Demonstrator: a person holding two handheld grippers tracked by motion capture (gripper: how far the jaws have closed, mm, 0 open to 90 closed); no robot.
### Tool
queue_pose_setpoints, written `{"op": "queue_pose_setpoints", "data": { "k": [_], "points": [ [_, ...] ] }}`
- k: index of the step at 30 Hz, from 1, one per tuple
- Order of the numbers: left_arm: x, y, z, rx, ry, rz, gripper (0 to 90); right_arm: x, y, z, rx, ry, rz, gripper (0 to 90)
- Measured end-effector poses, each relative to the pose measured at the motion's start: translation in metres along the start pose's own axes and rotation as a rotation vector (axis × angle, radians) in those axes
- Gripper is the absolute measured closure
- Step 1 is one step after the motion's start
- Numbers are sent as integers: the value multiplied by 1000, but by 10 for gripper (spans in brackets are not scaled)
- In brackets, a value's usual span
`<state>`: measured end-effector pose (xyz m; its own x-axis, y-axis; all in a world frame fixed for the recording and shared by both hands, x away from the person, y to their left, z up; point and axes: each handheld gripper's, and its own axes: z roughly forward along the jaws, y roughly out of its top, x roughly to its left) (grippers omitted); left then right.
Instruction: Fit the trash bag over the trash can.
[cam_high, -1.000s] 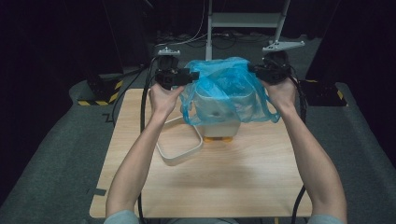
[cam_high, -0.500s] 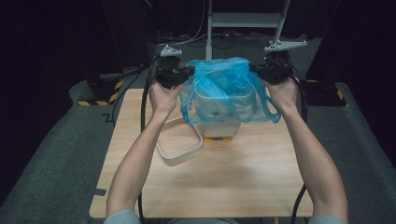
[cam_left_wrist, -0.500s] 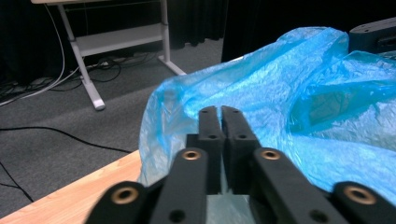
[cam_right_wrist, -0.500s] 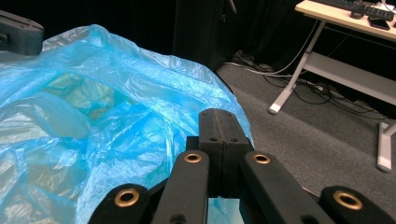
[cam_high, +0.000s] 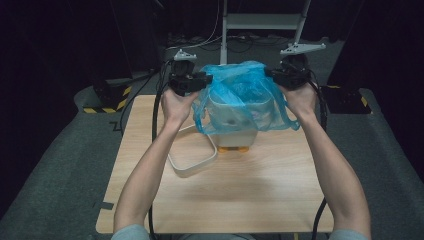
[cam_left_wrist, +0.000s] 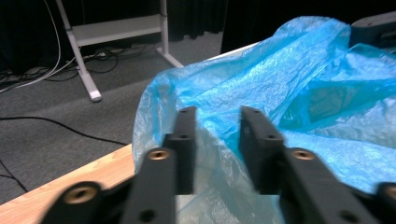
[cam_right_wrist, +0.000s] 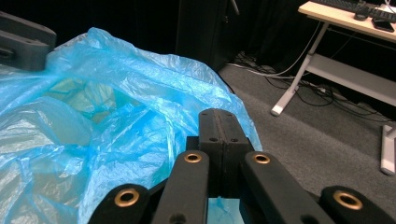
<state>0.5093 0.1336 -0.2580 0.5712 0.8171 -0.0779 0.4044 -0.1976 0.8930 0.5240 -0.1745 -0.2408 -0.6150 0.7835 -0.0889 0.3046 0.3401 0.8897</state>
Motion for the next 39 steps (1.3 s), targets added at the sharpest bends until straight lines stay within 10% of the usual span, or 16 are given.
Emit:
{"op": "queue_pose_setpoints", "data": {
  "k": [12,39],
  "points": [
    [0,8,-4,-30,15,26,898,-2,2,0,-10,-7,-5,900],
    [23,24,45,-19,87,-46,900,-19,4,39,2,-96,-26,900]
  ]
}}
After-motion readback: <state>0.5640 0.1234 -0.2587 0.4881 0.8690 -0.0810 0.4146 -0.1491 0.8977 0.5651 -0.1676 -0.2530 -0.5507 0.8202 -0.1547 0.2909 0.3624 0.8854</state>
